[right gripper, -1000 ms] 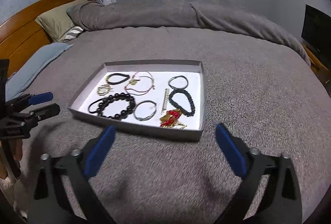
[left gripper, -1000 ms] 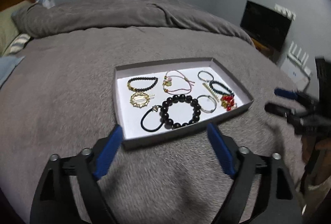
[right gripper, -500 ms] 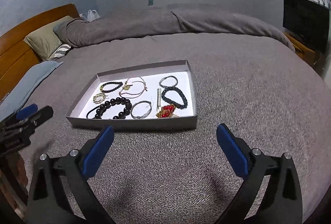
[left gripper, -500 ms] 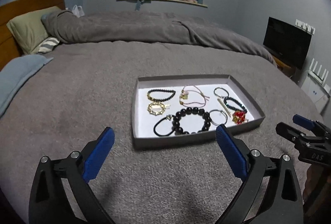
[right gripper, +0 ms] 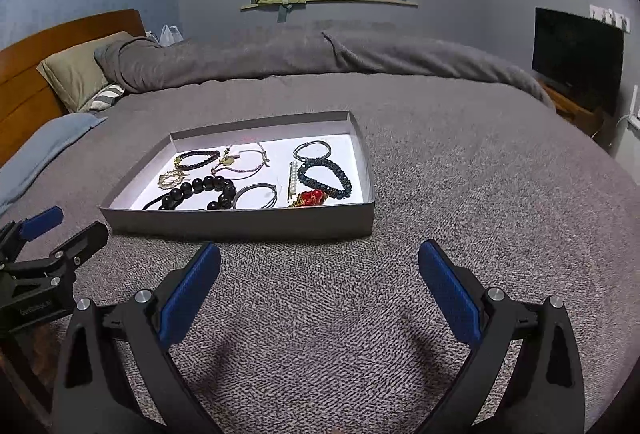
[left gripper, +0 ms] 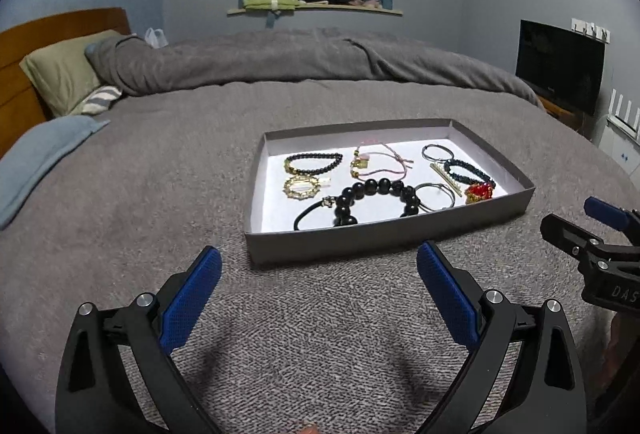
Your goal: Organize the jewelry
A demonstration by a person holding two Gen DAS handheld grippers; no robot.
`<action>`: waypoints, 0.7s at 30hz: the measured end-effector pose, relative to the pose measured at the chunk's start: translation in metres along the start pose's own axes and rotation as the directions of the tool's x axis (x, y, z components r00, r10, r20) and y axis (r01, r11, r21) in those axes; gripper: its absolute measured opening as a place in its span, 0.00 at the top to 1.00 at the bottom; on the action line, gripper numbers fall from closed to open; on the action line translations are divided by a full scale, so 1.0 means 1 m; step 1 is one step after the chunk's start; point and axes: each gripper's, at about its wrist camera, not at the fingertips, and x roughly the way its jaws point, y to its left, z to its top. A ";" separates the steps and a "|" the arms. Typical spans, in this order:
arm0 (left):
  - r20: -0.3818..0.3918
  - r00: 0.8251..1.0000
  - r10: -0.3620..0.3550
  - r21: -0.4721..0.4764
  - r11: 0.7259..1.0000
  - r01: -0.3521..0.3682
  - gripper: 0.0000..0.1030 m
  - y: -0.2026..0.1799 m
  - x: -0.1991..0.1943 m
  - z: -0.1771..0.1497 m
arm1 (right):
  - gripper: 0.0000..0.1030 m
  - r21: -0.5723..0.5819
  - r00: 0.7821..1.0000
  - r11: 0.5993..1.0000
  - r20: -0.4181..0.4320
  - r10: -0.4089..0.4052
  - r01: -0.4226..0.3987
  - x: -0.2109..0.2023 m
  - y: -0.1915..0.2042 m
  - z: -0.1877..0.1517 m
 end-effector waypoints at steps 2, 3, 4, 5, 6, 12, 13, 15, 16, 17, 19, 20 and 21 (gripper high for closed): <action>-0.004 1.000 -0.002 -0.005 1.000 0.002 0.06 0.001 0.001 -0.002 | 0.05 0.001 1.000 1.000 -0.004 0.005 -0.005 0.001 0.000 -0.001; -0.008 1.000 -0.003 -0.008 1.000 0.002 0.06 0.001 0.002 -0.002 | 0.05 0.001 1.000 1.000 -0.008 0.008 -0.008 0.002 0.000 -0.002; -0.011 1.000 -0.003 -0.008 1.000 0.003 0.06 0.001 0.003 -0.003 | 0.05 0.000 1.000 1.000 -0.010 0.006 -0.006 0.003 0.000 -0.002; -0.012 1.000 -0.002 -0.008 1.000 0.002 0.06 0.001 0.003 -0.003 | 0.05 0.000 1.000 1.000 -0.010 0.005 -0.005 0.003 0.001 -0.002; -0.012 1.000 -0.002 -0.008 1.000 0.002 0.06 0.001 0.003 -0.003 | 0.05 -0.002 1.000 1.000 -0.010 0.005 -0.005 0.004 0.001 -0.003; -0.020 1.000 -0.005 -0.005 1.000 0.004 0.06 -0.001 0.005 -0.004 | 0.05 -0.008 1.000 1.000 -0.006 -0.012 0.012 0.004 0.001 -0.004; -0.019 1.000 -0.002 -0.002 1.000 0.002 0.06 -0.002 0.005 -0.004 | 0.05 -0.007 1.000 1.000 -0.005 -0.014 0.014 0.004 0.000 -0.004; -0.017 1.000 -0.002 0.003 1.000 0.002 0.06 -0.003 0.004 -0.004 | 0.05 -0.006 1.000 1.000 -0.005 -0.012 0.012 0.003 -0.001 -0.004; -0.016 1.000 -0.001 0.003 1.000 0.001 0.06 -0.003 0.004 -0.004 | 0.05 -0.006 1.000 1.000 -0.006 -0.012 0.012 0.003 -0.001 -0.004; -0.015 1.000 0.000 0.004 1.000 0.000 0.06 -0.003 0.004 -0.004 | 0.05 -0.006 1.000 1.000 -0.007 -0.010 0.010 0.003 -0.001 -0.004; -0.015 1.000 0.001 0.004 1.000 -0.001 0.06 -0.003 0.004 -0.004 | 0.05 -0.007 1.000 1.000 -0.008 -0.009 0.009 0.003 -0.001 -0.004; -0.016 1.000 0.003 0.005 1.000 -0.003 0.06 -0.003 0.005 -0.004 | 0.05 -0.006 1.000 1.000 -0.008 -0.009 0.009 0.003 -0.001 -0.004; -0.016 1.000 0.003 0.005 1.000 -0.003 0.06 -0.003 0.004 -0.004 | 0.05 -0.006 1.000 1.000 -0.008 -0.008 0.008 0.003 -0.001 -0.004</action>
